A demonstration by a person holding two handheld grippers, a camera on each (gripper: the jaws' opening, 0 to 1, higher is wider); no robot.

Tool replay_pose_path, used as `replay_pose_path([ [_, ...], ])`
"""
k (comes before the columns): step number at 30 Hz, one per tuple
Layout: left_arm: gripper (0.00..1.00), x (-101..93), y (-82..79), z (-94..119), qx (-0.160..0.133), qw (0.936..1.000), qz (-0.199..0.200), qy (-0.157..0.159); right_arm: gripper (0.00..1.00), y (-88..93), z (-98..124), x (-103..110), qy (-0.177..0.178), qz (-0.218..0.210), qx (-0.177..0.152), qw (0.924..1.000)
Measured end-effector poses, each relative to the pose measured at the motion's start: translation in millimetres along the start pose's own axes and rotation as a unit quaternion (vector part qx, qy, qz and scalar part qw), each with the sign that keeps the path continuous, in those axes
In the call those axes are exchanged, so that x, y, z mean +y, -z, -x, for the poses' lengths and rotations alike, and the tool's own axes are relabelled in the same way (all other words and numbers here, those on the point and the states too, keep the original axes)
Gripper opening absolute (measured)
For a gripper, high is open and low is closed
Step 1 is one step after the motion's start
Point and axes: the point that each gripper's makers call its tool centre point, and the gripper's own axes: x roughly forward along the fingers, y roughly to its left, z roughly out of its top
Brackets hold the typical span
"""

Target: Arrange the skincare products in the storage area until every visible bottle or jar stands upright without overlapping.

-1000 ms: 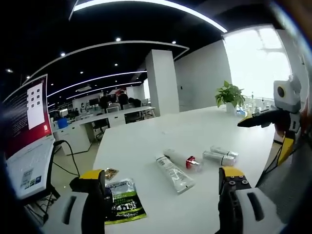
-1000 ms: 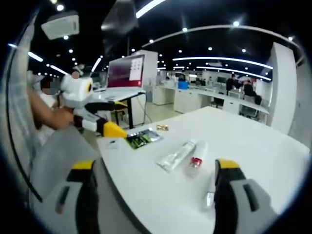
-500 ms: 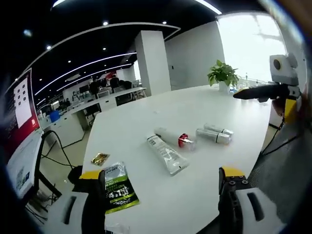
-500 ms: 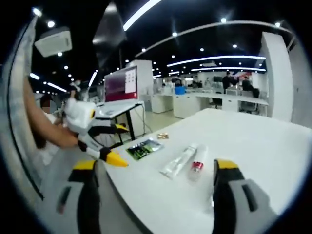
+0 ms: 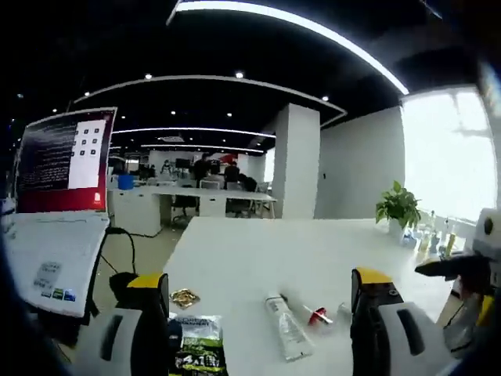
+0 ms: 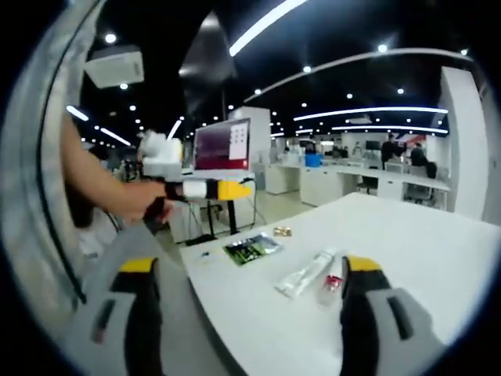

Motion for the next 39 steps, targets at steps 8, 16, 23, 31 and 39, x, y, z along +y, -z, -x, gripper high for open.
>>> replay_pose_path([
  [8, 0.99, -7.2, -23.9, -30.5, -0.03, 0.9992, 0.008, -0.027, 0.95, -0.5, -0.3, 7.8, -0.021, 0.003, -0.001, 0.9998],
  [16, 0.62, -46.9, -79.8, -44.4, -0.106, 0.985, -0.125, 0.051, 0.94, -2.1, -0.1, 6.4, -0.021, -0.005, -0.006, 0.9997],
  [23, 0.06, -83.2, -96.7, -52.3, -0.094, 0.9661, -0.205, 0.125, 0.94, -3.3, -0.7, 6.6, -0.022, -0.011, -0.009, 0.9996],
  [31, 0.0, -87.5, -86.6, -58.6, -0.051, 0.9785, -0.148, 0.134, 0.93, -2.0, -0.8, 4.7, -0.02, -0.014, -0.007, 0.9997],
  [39, 0.05, -69.9, -73.6, -64.2, -0.036, 0.985, -0.135, 0.102, 0.91, 0.3, 0.2, 2.1, -0.016, -0.017, -0.001, 0.9997],
])
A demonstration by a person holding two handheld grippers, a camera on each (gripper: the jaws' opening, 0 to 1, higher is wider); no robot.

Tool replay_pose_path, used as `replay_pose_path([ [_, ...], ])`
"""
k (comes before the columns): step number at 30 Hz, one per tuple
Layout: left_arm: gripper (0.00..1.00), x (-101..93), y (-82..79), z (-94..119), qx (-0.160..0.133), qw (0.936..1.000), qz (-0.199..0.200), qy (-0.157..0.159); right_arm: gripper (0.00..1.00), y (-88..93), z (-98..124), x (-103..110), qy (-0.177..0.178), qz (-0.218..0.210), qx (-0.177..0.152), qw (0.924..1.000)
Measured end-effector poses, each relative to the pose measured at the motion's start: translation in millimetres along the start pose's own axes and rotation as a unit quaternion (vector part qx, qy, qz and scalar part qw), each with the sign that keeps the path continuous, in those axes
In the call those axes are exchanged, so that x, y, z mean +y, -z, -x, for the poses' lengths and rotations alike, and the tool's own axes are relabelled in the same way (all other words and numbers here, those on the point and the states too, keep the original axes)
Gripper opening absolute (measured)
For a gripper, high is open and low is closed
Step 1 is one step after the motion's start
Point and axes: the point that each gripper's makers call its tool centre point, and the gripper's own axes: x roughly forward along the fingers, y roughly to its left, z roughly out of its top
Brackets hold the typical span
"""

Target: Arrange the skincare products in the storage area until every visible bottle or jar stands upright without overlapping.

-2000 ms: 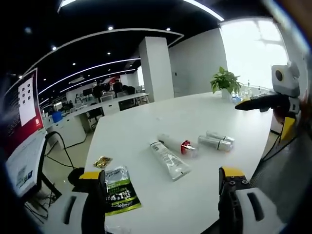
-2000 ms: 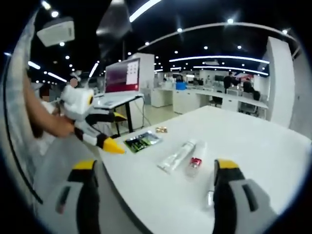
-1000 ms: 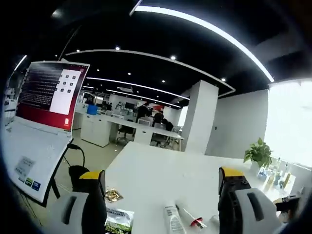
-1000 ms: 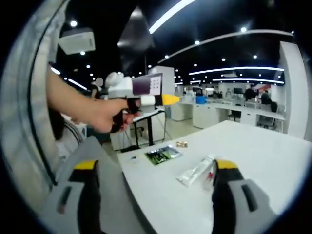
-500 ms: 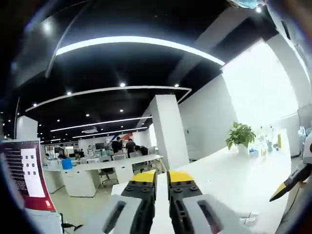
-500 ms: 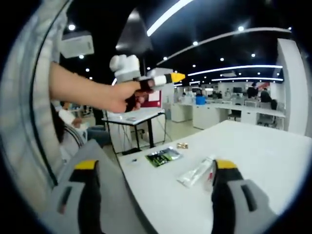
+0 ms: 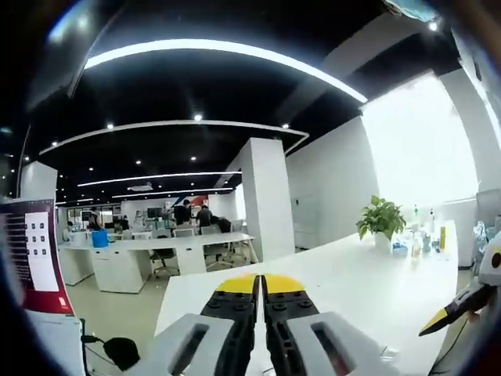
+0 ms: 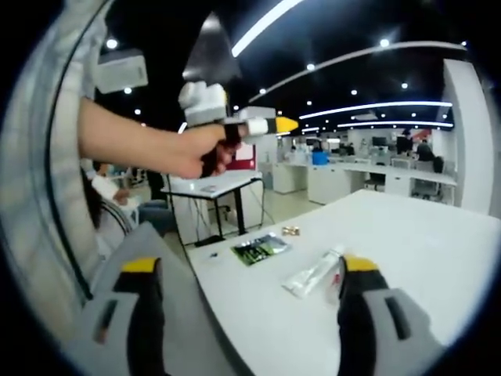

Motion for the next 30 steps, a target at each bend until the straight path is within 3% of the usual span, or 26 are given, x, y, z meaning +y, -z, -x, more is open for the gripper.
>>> replay_pose_path([
  [3, 0.08, 2.4, 7.2, -1.9, 0.008, 0.9999, 0.004, -0.009, 0.9, 1.1, -0.2, -0.2, 0.0, 0.0, 0.003, 1.0],
  [5, 0.13, 5.4, 15.9, -3.1, 0.021, 0.999, 0.031, -0.024, 0.9, 2.2, -0.5, -0.1, 0.0, 0.001, 0.005, 1.0],
  [7, 0.17, 6.7, 23.6, -5.4, 0.029, 0.9989, 0.027, -0.025, 0.9, 2.8, -0.7, -0.4, 0.001, 0.002, 0.006, 1.0],
  [8, 0.25, 13.7, 31.2, -5.3, 0.043, 0.9978, 0.019, -0.048, 0.9, 3.1, -0.7, -0.7, 0.001, 0.002, 0.007, 1.0],
  [10, 0.35, 10.6, 35.8, -8.8, 0.045, 0.9978, 0.023, -0.043, 0.9, 3.3, -0.4, -2.3, 0.005, 0.004, 0.008, 0.9999],
  [13, 0.38, 6.1, 53.8, -11.8, 0.077, 0.9961, 0.021, -0.038, 0.88, 0.9, 1.7, -10.3, 0.024, 0.011, 0.002, 0.9996],
  [18, 0.65, 1.2, 88.3, -20.0, 0.124, 0.9909, 0.029, -0.042, 0.9, 0.1, 4.8, -28.4, 0.053, -0.026, -0.005, 0.9983],
  [22, 0.89, -1.3, 122.6, -22.9, 0.185, 0.9797, 0.055, -0.054, 0.89, 0.9, 6.9, -36.2, 0.067, -0.043, -0.006, 0.9968],
  [25, 0.94, 3.8, 145.4, -25.6, 0.219, 0.9714, 0.065, -0.064, 0.88, 1.7, 6.5, -36.2, 0.071, -0.038, -0.004, 0.9967],
  [30, 0.98, 5.2, 185.0, -23.9, 0.284, 0.9553, 0.048, -0.068, 0.85, 5.3, 5.2, -37.5, 0.083, -0.014, 0.009, 0.9964],
])
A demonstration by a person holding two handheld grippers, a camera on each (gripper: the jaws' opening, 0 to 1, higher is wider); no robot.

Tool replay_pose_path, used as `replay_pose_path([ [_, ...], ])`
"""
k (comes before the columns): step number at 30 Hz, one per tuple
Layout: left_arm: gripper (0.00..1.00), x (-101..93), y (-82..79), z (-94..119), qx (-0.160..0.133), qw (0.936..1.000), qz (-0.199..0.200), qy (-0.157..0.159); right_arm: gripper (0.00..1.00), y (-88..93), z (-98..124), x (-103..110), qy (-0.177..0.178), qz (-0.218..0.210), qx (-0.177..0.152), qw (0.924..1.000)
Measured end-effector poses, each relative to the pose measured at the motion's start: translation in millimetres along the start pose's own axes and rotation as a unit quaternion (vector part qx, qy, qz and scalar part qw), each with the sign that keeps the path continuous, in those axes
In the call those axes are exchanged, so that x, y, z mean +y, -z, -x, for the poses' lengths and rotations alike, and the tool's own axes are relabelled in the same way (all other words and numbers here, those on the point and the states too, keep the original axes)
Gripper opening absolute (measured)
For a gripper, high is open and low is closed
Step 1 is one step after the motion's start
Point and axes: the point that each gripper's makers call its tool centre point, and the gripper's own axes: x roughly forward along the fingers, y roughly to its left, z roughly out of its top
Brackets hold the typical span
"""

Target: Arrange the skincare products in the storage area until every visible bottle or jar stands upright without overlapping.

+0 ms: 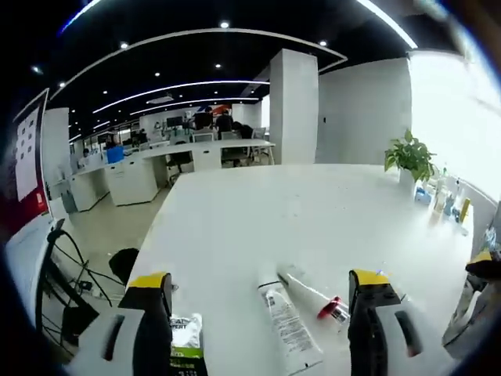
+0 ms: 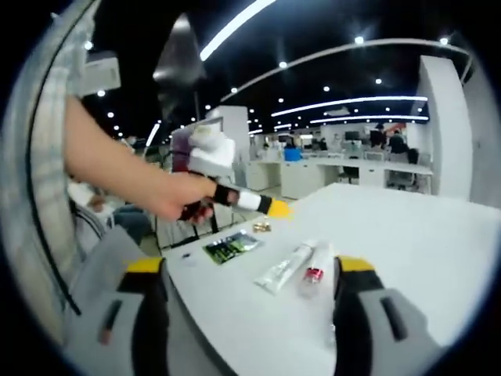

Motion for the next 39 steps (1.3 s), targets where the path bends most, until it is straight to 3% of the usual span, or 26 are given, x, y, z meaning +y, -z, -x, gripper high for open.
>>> replay_pose_path([
  [2, 0.97, -5.8, 12.7, -6.5, 0.026, 0.9996, 0.006, 0.012, 0.85, 0.7, -0.5, -1.1, 0.003, 0.003, 0.002, 1.0],
  [4, 0.95, -4.5, 23.6, -11.0, 0.049, 0.9988, 0.003, 0.004, 0.85, 2.2, -0.8, -2.4, 0.006, 0.004, 0.006, 1.0],
  [9, 0.97, -4.9, 40.8, -20.5, 0.075, 0.9968, 0.029, -0.002, 0.83, 2.7, -0.7, -4.9, 0.011, 0.002, 0.007, 0.9999],
  [14, 0.95, -7.1, 61.7, -30.2, 0.124, 0.9919, 0.026, -0.001, 0.82, 4.3, -0.6, -6.3, 0.016, 0.009, 0.012, 0.9998],
  [24, 0.93, -5.1, 70.1, -44.3, 0.131, 0.99, 0.046, -0.024, 0.81, 2.7, -1.2, -8.7, 0.026, 0.011, 0.008, 0.9996],
  [30, 0.91, -11.8, 83.0, -51.0, 0.156, 0.9871, 0.029, -0.02, 0.8, 4.2, -1.9, -9.6, 0.029, 0.013, 0.012, 0.9994],
  [39, 0.86, -13.8, 92.5, -56.4, 0.167, 0.9857, 0.022, -0.01, 0.79, 5.7, -1.7, -11.7, 0.035, 0.014, 0.016, 0.9992],
])
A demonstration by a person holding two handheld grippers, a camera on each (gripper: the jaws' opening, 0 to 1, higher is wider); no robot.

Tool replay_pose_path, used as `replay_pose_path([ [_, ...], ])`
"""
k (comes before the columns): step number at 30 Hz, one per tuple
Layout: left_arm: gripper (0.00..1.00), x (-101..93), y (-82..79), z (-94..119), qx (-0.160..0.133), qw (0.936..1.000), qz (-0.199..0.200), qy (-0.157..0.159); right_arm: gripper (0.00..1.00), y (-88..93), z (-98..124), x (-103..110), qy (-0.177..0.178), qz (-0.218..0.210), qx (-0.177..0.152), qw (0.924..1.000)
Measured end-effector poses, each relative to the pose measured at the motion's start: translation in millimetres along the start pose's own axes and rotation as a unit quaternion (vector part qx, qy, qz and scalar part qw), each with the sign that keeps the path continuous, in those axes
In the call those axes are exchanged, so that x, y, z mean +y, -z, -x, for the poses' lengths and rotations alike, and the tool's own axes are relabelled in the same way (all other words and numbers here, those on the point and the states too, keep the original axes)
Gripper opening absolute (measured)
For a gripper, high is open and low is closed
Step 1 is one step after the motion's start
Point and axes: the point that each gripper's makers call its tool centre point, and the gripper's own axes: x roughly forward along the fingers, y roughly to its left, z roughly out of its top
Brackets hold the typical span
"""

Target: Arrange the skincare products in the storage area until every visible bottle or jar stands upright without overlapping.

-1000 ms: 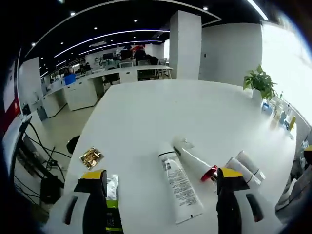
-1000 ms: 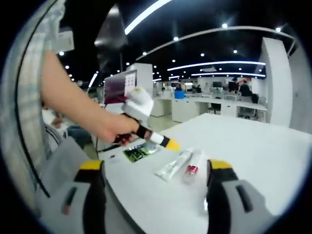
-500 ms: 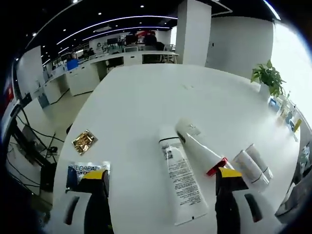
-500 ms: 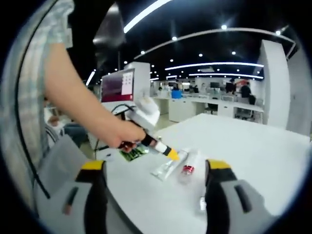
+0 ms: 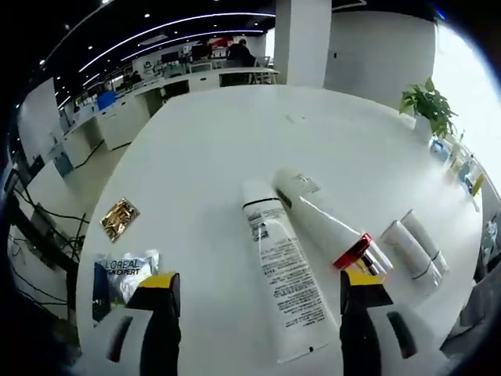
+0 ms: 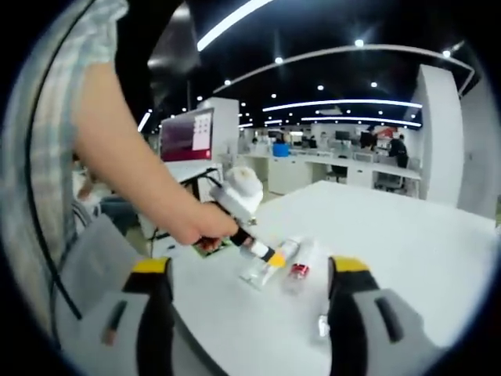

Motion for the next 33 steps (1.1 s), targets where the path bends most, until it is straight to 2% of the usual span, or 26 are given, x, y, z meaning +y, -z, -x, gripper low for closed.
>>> replay_pose_path([
  [8, 0.83, -0.9, 4.9, -9.1, 0.01, 0.9998, -0.016, 0.003, 0.76, 3.9, -0.7, -1.7, 0.003, 0.001, 0.01, 0.9999],
  [10, 0.82, 0.0, 4.7, -10.7, 0.008, 0.9995, -0.031, -0.002, 0.76, 3.6, -0.3, -2.7, 0.005, 0.002, 0.009, 0.9999],
  [13, 0.77, 0.6, 13.1, -13.1, 0.033, 0.9985, -0.043, -0.003, 0.76, 3.9, 0.0, -4.0, 0.006, -0.002, 0.009, 0.9999],
  [19, 0.75, -3.4, 17.1, -17.6, 0.035, 0.9985, -0.041, 0.007, 0.75, 4.2, -0.2, -3.2, 0.003, -0.003, 0.01, 0.9999],
  [24, 0.75, -6.3, 20.1, -20.7, 0.041, 0.9988, -0.021, 0.017, 0.74, 4.8, -0.2, -2.9, 0.002, -0.003, 0.011, 0.9999],
  [33, 0.74, -4.9, 12.7, -25.5, 0.032, 0.9992, -0.02, 0.009, 0.73, 5.2, 0.2, -4.4, 0.006, -0.008, 0.012, 0.9999],
])
